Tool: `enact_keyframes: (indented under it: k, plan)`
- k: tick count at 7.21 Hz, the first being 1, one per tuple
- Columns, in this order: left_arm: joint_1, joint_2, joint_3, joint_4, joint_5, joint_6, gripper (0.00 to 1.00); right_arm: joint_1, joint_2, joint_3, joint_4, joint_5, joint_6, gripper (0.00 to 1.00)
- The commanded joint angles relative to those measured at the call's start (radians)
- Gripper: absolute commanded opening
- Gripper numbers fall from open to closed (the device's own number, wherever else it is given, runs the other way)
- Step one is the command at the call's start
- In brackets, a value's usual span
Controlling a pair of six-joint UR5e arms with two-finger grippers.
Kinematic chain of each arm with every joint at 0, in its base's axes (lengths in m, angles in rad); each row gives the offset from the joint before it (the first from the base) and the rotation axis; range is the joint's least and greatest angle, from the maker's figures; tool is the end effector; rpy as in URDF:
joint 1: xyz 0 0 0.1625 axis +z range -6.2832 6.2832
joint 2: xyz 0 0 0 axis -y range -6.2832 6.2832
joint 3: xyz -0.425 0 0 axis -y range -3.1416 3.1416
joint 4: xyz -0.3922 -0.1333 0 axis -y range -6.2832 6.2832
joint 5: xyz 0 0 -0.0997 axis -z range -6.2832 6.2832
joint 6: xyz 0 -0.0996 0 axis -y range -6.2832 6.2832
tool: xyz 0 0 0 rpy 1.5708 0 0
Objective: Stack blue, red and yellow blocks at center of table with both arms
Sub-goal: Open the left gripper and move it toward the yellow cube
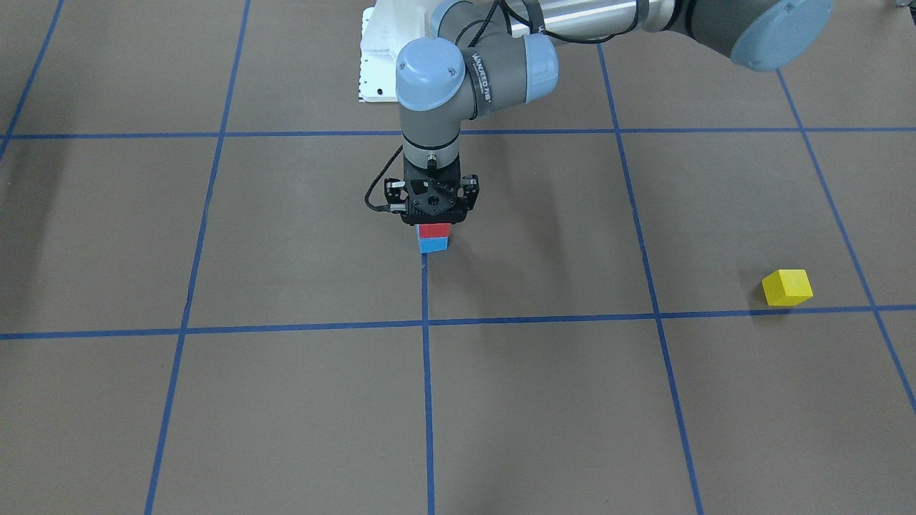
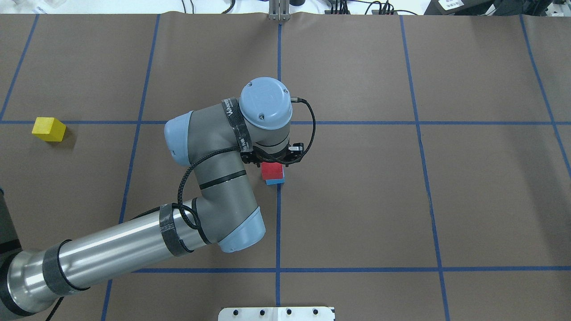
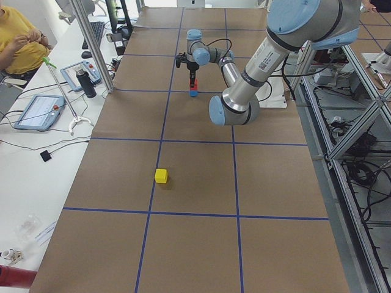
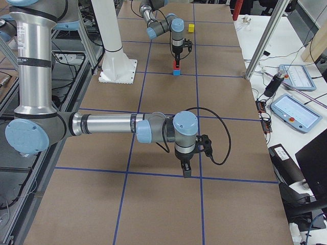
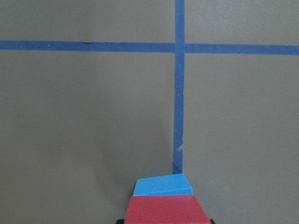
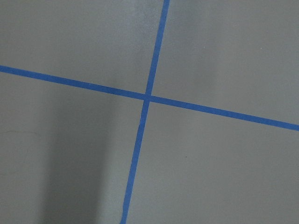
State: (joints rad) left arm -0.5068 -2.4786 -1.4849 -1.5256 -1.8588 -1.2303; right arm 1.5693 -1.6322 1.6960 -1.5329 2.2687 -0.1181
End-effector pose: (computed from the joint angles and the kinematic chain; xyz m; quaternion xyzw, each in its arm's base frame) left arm 0.5960 -0.4510 0.1350 0.0330 0.3962 -0.0219 0.9173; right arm 0.0686 -0.4724 0.6275 0.0676 -0.3381 -0.0734 0.9358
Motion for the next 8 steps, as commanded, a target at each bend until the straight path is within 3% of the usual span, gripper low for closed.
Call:
enact_keyframes:
  k: [1, 2, 4, 5, 8]
  plan:
    - [-0.018, 0.0, -0.078, 0.046, -0.003, 0.002, 1.0, 0.0, 0.002, -0.001, 0.0, -0.002, 0.002, 1.0]
    - [-0.059, 0.013, -0.153, 0.129, -0.06, 0.073, 1.0, 0.0, 0.002, -0.001, 0.0, -0.002, 0.002, 1.0]
    - [-0.169, 0.209, -0.361, 0.179, -0.114, 0.263, 1.0, 0.0, 0.002, -0.001, 0.0, -0.002, 0.002, 1.0]
    - [-0.244, 0.304, -0.414, 0.176, -0.166, 0.41, 1.0, 0.0, 0.002, -0.001, 0.0, 0.0, 0.003, 1.0]
    - [-0.488, 0.572, -0.411, 0.13, -0.203, 0.882, 1.0, -0.002, -0.005, -0.001, 0.0, 0.0, 0.002, 1.0]
